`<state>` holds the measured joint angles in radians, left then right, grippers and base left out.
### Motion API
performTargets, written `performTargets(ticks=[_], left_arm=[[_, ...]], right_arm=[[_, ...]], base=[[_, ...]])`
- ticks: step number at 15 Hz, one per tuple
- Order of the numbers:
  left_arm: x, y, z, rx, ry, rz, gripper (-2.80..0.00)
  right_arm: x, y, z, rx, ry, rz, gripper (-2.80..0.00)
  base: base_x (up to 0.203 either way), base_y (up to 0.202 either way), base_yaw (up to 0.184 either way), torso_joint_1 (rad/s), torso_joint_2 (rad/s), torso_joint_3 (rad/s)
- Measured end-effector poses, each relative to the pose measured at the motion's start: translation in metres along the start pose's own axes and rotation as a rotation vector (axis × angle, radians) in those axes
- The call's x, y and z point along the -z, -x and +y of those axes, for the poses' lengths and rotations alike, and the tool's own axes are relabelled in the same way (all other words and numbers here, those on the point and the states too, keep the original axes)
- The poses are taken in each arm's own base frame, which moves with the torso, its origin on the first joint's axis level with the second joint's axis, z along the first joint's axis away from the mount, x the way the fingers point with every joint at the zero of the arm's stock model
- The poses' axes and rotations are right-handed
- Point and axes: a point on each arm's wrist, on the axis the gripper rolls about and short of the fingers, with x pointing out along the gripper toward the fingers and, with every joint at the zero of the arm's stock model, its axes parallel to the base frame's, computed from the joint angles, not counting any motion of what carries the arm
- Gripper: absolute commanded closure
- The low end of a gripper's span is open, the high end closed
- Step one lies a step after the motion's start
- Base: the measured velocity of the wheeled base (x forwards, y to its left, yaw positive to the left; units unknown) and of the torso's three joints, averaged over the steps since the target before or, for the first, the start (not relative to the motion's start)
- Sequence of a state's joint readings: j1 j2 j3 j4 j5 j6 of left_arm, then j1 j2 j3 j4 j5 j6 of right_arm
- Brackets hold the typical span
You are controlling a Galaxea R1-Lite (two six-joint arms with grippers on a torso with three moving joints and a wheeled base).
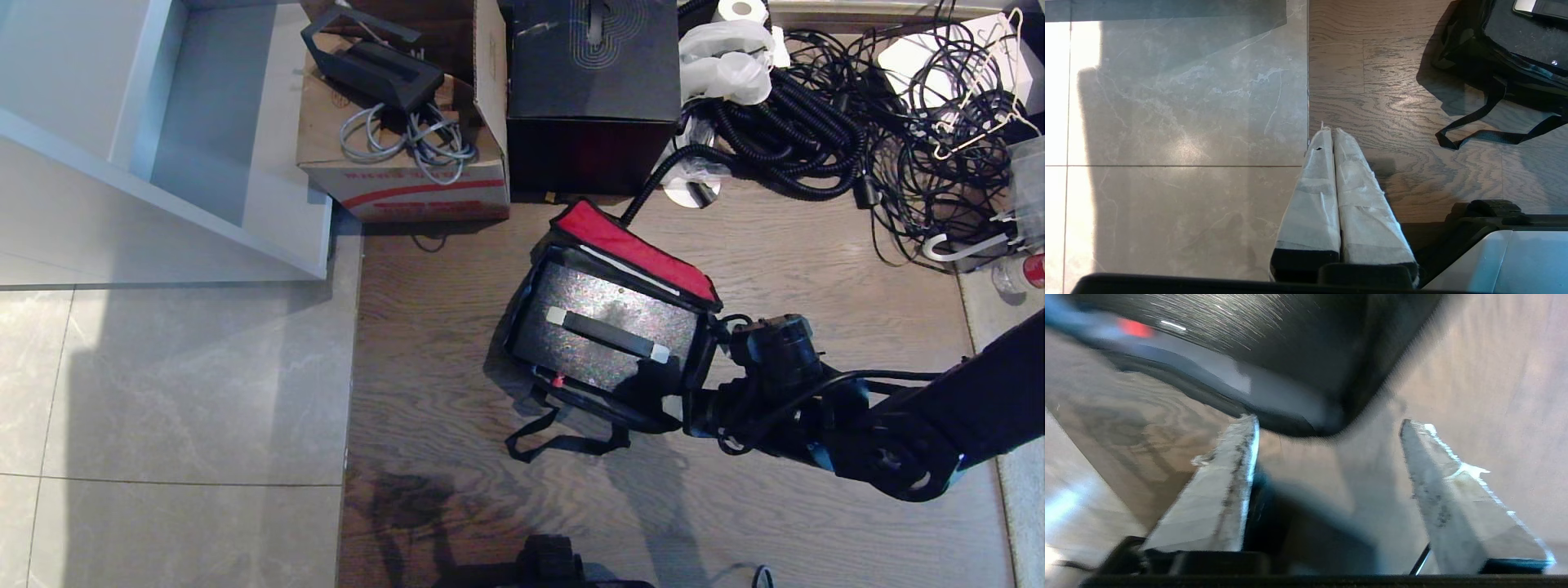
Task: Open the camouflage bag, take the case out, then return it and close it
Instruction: Grip the handle
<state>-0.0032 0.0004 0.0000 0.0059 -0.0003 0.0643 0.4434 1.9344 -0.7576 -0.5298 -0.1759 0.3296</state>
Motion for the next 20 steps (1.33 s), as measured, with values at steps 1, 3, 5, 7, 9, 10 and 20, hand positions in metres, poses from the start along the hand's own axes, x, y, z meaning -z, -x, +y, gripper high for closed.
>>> performTargets(ticks=[1, 3, 5, 7, 9, 10, 20], left_arm=[[0.0, 0.0, 0.0, 0.0, 0.0, 0.0, 0.0], [0.0, 0.0, 0.0, 0.0, -0.001, 0.0, 0.0], [0.0, 0.0, 0.0, -0.001, -0.001, 0.0, 0.0], [0.0, 0.0, 0.0, -0.001, 0.0, 0.0, 0.0], [0.0, 0.0, 0.0, 0.0, 0.0, 0.0, 0.0], [0.0, 0.0, 0.0, 0.0, -0.001, 0.0, 0.0], [0.0, 0.0, 0.0, -0.001, -0.001, 0.0, 0.0]], right_arm=[[-0.005, 0.003, 0.004, 0.003, 0.077, -0.032, -2.8], [-0.01, 0.004, 0.012, 0.05, 0.278, -0.074, -2.8], [-0.011, -0.004, 0.027, 0.083, 0.469, -0.122, -2.8], [-0.019, -0.018, 0.047, 0.08, 0.587, -0.228, -2.8], [-0.022, -0.026, 0.058, 0.074, 0.69, -0.287, -2.8], [-0.022, -0.029, 0.061, 0.076, 0.724, -0.297, -2.8], [-0.011, -0.069, 0.069, 0.253, 1.047, -0.423, -2.8]], base=[[0.0, 0.0, 0.0, 0.0, 0.0, 0.0], [0.0, 0.0, 0.0, 0.0, 0.0, 0.0], [0.0, 0.0, 0.0, 0.0, 0.0, 0.0], [0.0, 0.0, 0.0, 0.0, 0.0, 0.0], [0.0, 0.0, 0.0, 0.0, 0.0, 0.0], [0.0, 0.0, 0.0, 0.0, 0.0, 0.0], [0.0, 0.0, 0.0, 0.0, 0.0, 0.0]])
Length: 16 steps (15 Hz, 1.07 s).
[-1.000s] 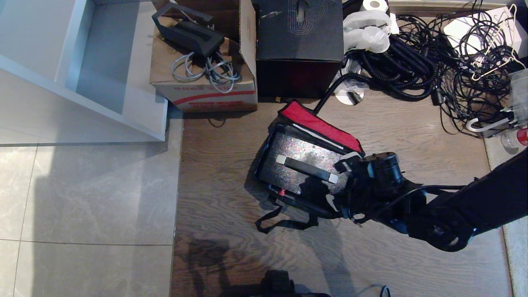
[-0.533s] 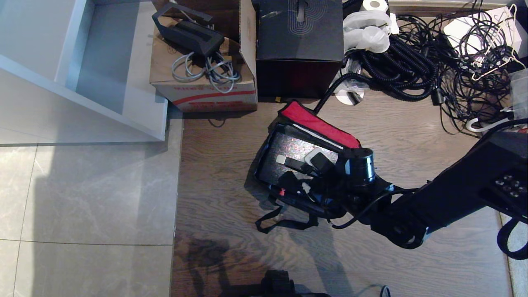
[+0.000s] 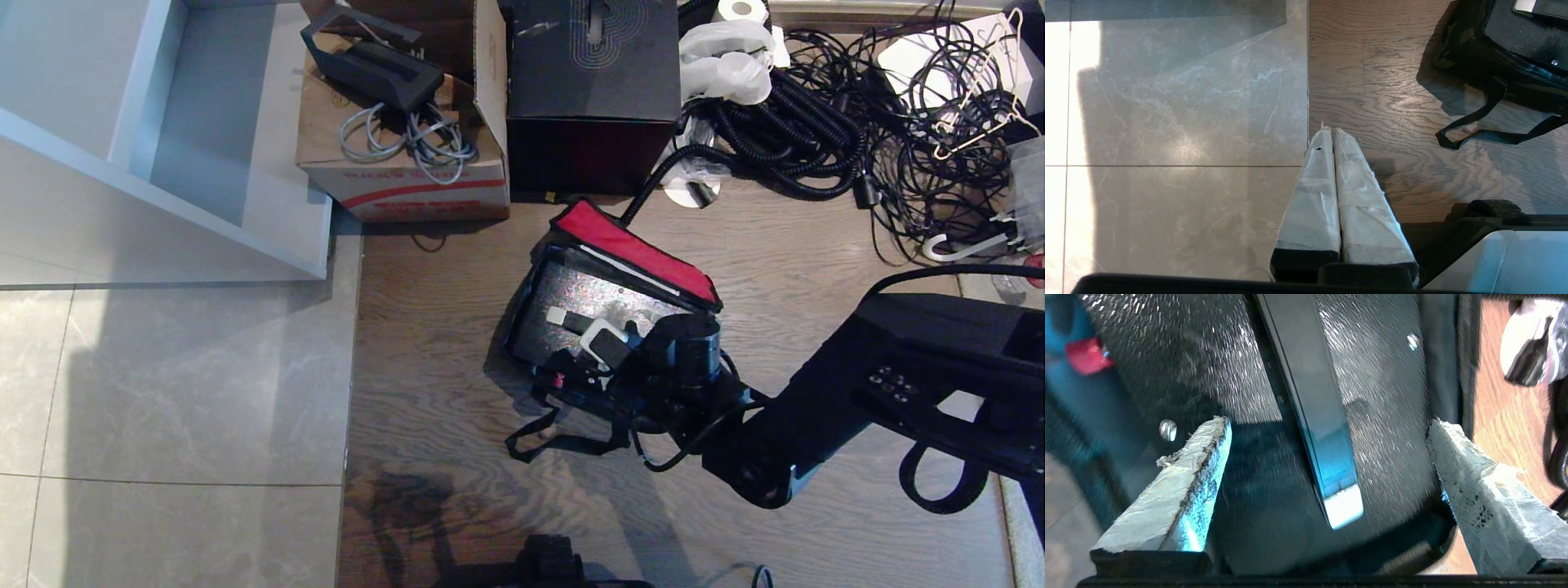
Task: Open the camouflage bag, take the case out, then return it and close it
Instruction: Grip the handle
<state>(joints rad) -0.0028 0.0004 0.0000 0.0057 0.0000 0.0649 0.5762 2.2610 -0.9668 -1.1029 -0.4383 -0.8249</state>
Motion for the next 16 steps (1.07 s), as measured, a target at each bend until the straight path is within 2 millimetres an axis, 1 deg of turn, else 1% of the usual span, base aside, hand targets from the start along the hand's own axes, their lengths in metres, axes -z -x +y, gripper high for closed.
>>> performTargets(ticks=[2, 4, 8, 12, 13, 16], left_arm=[[0.0, 0.0, 0.0, 0.001, 0.001, 0.0, 0.0], [0.0, 0.0, 0.0, 0.001, 0.0, 0.0, 0.0], [0.0, 0.0, 0.0, 0.0, 0.001, 0.0, 0.0], [0.0, 0.0, 0.0, 0.001, 0.001, 0.0, 0.0], [0.0, 0.0, 0.0, 0.0, 0.001, 0.0, 0.0], [0.0, 0.0, 0.0, 0.001, 0.0, 0.0, 0.0]], right_arm=[[0.0, -0.01, 0.005, 0.053, 0.014, -0.001, -2.8], [-0.001, -0.02, 0.007, 0.155, 0.061, 0.018, -2.8], [-0.004, -0.039, -0.007, 0.286, 0.135, 0.02, -2.8], [-0.005, -0.055, -0.036, 0.439, 0.174, 0.119, -2.8], [-0.005, -0.057, -0.037, 0.454, 0.167, 0.129, -2.8], [-0.001, -0.062, -0.031, 0.465, 0.165, 0.129, -2.8]], base=[[0.0, 0.0, 0.0, 0.0, 0.0, 0.0], [0.0, 0.0, 0.0, 0.0, 0.0, 0.0], [0.0, 0.0, 0.0, 0.0, 0.0, 0.0], [0.0, 0.0, 0.0, 0.0, 0.0, 0.0], [0.0, 0.0, 0.0, 0.0, 0.0, 0.0], [0.0, 0.0, 0.0, 0.0, 0.0, 0.0]])
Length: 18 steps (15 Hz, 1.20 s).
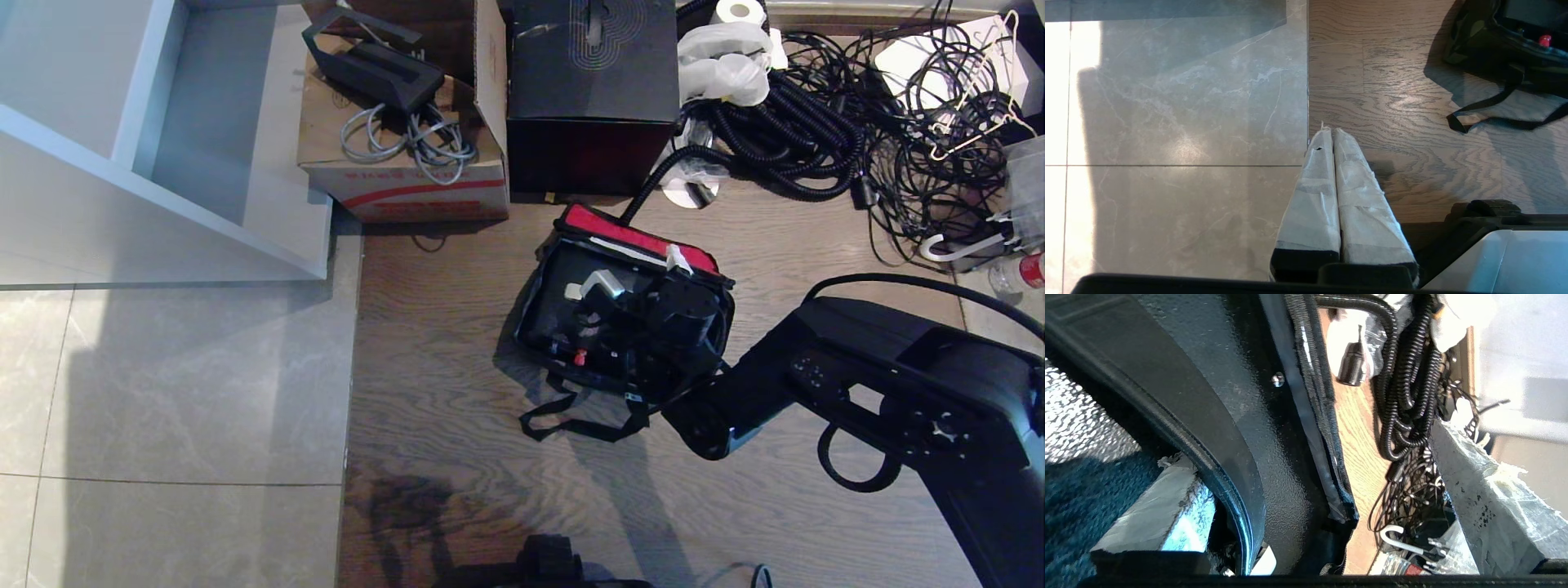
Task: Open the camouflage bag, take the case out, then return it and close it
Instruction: Grip the handle
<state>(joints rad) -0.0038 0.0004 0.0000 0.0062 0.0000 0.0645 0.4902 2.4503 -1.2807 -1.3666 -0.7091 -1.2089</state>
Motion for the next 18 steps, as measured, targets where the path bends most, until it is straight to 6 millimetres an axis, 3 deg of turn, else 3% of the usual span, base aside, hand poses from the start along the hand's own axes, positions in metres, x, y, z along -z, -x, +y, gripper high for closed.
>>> performTargets(ticks=[8, 9, 18], left_arm=[[0.0, 0.0, 0.0, 0.0, 0.0, 0.0, 0.0], [0.0, 0.0, 0.0, -0.001, 0.0, 0.0, 0.0], [0.0, 0.0, 0.0, -0.001, 0.0, 0.0, 0.0]], right_arm=[[0.006, -0.008, 0.022, 0.026, -0.02, 0.005, -2.8], [0.009, -0.008, 0.025, 0.029, -0.02, 0.024, 0.0], [0.01, -0.002, 0.04, 0.026, -0.033, 0.048, 0.0]], base=[[0.0, 0.0, 0.0, 0.0, 0.0, 0.0], [0.0, 0.0, 0.0, 0.0, 0.0, 0.0], [0.0, 0.0, 0.0, 0.0, 0.0, 0.0]])
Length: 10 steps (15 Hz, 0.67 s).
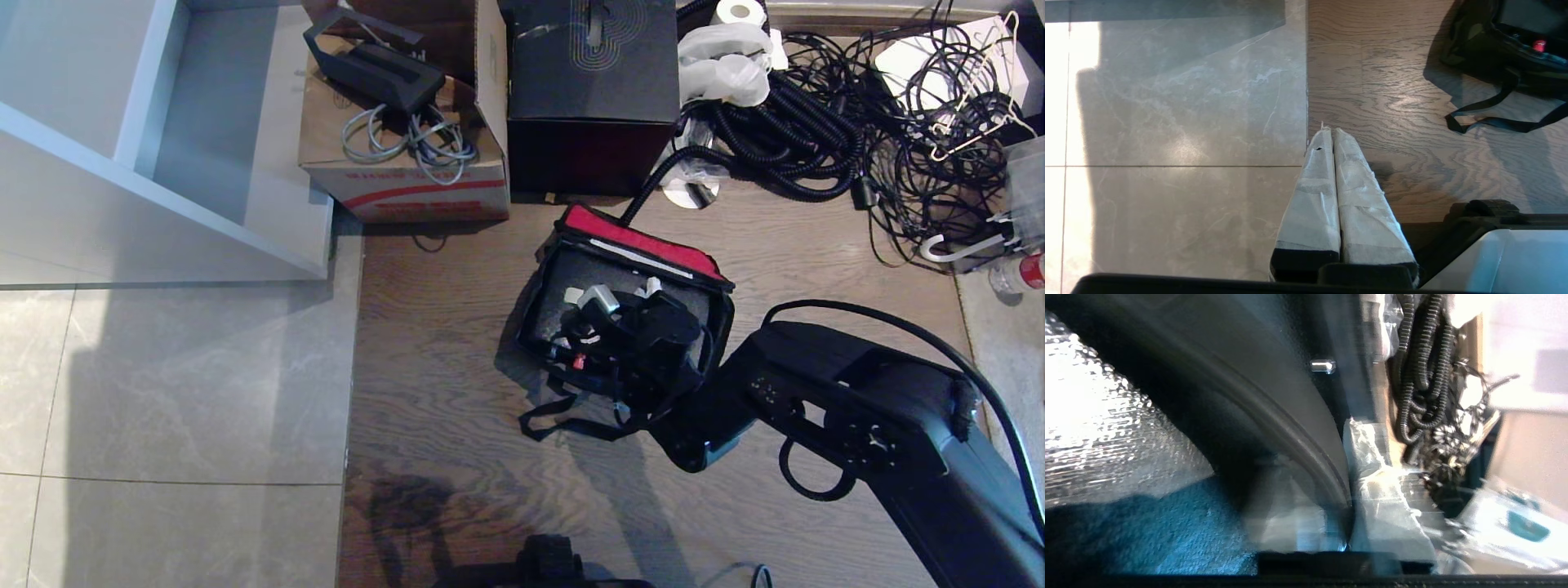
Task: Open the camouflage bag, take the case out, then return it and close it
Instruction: Grip the handle, then lift the black box
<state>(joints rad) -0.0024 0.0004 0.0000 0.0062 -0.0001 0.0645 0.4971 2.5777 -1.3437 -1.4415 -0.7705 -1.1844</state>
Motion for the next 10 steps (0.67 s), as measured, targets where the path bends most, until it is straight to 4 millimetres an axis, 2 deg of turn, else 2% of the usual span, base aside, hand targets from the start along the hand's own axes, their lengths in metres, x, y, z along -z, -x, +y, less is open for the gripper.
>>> performTargets(ticks=[3, 5, 7, 10], left_arm=[[0.0, 0.0, 0.0, 0.0, 0.0, -0.001, 0.0], [0.0, 0.0, 0.0, 0.001, 0.0, 0.0, 0.0], [0.0, 0.0, 0.0, 0.001, -0.001, 0.0, 0.0], [0.0, 0.0, 0.0, 0.0, 0.0, -0.001, 0.0]], right_arm=[[-0.008, 0.011, 0.002, 0.004, -0.016, 0.0, 0.0], [-0.016, 0.016, -0.004, 0.012, -0.03, 0.009, 0.0], [-0.025, 0.021, -0.017, 0.024, -0.047, 0.005, 0.0], [-0.039, 0.028, -0.048, 0.046, -0.076, -0.004, 0.0]], base=[[0.0, 0.0, 0.0, 0.0, 0.0, 0.0], [0.0, 0.0, 0.0, 0.0, 0.0, 0.0], [0.0, 0.0, 0.0, 0.0, 0.0, 0.0], [0.0, 0.0, 0.0, 0.0, 0.0, 0.0]])
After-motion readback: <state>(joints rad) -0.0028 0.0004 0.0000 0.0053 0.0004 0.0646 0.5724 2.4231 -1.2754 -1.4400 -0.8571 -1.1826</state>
